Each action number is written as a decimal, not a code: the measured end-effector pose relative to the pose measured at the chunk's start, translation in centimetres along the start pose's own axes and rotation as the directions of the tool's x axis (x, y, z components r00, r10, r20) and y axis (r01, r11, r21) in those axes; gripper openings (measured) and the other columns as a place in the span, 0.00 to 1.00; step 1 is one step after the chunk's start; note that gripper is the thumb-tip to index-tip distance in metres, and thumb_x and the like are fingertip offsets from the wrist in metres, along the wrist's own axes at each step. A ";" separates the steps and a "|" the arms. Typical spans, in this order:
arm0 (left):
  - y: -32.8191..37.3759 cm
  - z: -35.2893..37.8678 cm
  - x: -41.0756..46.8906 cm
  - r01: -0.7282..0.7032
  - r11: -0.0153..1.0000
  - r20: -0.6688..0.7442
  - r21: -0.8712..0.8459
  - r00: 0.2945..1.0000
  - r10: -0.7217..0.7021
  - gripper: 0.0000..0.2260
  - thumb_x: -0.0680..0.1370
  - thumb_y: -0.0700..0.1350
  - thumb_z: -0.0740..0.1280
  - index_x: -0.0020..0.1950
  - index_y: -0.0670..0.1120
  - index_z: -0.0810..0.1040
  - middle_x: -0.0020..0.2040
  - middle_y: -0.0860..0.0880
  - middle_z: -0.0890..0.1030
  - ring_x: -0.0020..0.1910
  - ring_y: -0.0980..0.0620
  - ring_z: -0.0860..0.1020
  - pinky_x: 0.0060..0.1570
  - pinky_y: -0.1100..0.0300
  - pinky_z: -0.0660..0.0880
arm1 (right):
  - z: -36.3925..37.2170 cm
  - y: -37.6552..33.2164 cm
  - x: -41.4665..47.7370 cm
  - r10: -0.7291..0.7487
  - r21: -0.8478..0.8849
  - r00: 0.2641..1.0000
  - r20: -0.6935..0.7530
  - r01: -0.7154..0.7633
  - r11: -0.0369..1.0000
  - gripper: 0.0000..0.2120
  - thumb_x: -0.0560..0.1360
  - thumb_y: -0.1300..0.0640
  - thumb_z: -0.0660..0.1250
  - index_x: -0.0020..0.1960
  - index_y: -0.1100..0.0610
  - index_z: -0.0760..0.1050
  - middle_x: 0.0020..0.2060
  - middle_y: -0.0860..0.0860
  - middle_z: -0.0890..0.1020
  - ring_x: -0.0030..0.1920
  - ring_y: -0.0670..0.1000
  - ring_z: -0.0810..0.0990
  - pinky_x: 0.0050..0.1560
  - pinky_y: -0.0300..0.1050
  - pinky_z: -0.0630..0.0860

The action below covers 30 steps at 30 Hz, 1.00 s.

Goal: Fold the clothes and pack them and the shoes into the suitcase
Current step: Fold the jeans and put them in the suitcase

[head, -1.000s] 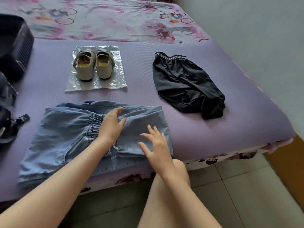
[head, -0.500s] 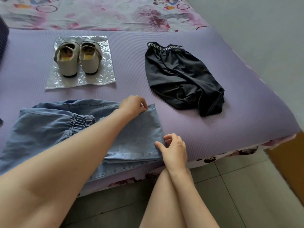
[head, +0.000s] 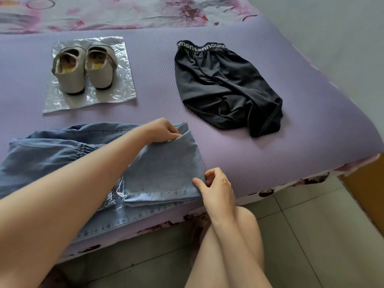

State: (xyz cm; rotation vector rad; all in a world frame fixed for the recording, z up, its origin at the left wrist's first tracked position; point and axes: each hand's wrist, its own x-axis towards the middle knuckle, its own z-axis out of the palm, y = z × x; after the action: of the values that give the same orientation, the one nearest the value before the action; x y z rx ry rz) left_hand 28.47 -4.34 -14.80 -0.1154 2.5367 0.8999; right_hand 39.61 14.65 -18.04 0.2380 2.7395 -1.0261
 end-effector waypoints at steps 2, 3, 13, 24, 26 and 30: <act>-0.3 -0.1 0.2 0.024 0.998 -0.112 -0.061 0.993 -0.031 0.10 0.77 0.48 0.67 0.53 0.44 0.83 0.39 0.44 0.80 0.34 0.55 0.72 0.34 0.66 0.69 | 0.1 0.1 -0.1 -0.010 -0.003 1.000 -0.005 0.010 1.000 0.11 0.74 0.48 0.69 0.49 0.52 0.70 0.46 0.46 0.77 0.45 0.47 0.74 0.40 0.39 0.66; -0.6 0.0 0.4 0.034 0.993 -0.210 -0.110 0.976 -0.056 0.11 0.77 0.48 0.68 0.52 0.43 0.83 0.43 0.42 0.81 0.38 0.52 0.76 0.39 0.64 0.70 | 0.1 0.2 -0.1 -0.013 0.002 1.000 -0.007 0.013 1.000 0.10 0.75 0.49 0.69 0.48 0.52 0.70 0.45 0.46 0.77 0.45 0.46 0.74 0.41 0.39 0.67; 1.1 1.4 2.3 0.109 0.989 -0.314 -0.101 0.940 -0.135 0.17 0.79 0.54 0.61 0.55 0.43 0.80 0.55 0.42 0.80 0.57 0.43 0.76 0.54 0.55 0.70 | 0.4 0.6 0.2 -0.004 0.162 1.000 -0.012 0.006 0.987 0.10 0.73 0.54 0.71 0.46 0.54 0.70 0.42 0.48 0.75 0.40 0.45 0.72 0.36 0.26 0.67; 3.4 -0.7 2.7 0.172 0.939 -0.140 -0.297 0.965 -0.221 0.15 0.71 0.46 0.75 0.56 0.45 0.81 0.46 0.48 0.78 0.47 0.55 0.74 0.49 0.63 0.70 | 0.2 0.4 -0.1 -0.039 0.264 0.999 -0.003 0.039 0.964 0.09 0.73 0.54 0.71 0.46 0.52 0.71 0.38 0.42 0.75 0.39 0.40 0.73 0.34 0.28 0.68; 2.5 -0.7 2.5 0.082 0.890 -0.269 -0.448 0.937 -0.222 0.12 0.67 0.41 0.77 0.49 0.43 0.83 0.42 0.47 0.81 0.44 0.55 0.78 0.53 0.62 0.75 | 0.2 0.4 -0.1 -0.041 0.295 0.999 -0.015 0.044 0.954 0.09 0.73 0.55 0.71 0.47 0.52 0.71 0.38 0.41 0.75 0.39 0.39 0.73 0.35 0.25 0.68; 2.4 0.1 1.2 -0.177 0.862 -0.459 -0.475 0.886 -0.072 0.09 0.66 0.34 0.75 0.42 0.44 0.81 0.39 0.47 0.83 0.36 0.61 0.81 0.45 0.68 0.77 | 0.1 0.3 -0.2 -0.042 0.328 0.999 -0.009 0.042 0.944 0.10 0.73 0.55 0.72 0.48 0.53 0.71 0.38 0.42 0.75 0.40 0.38 0.73 0.36 0.23 0.68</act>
State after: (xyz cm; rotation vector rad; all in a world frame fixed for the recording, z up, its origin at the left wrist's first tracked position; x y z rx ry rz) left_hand 26.91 -2.36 -14.00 -0.4763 2.6513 1.7328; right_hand 39.87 14.82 -18.25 0.2307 2.5695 -1.4942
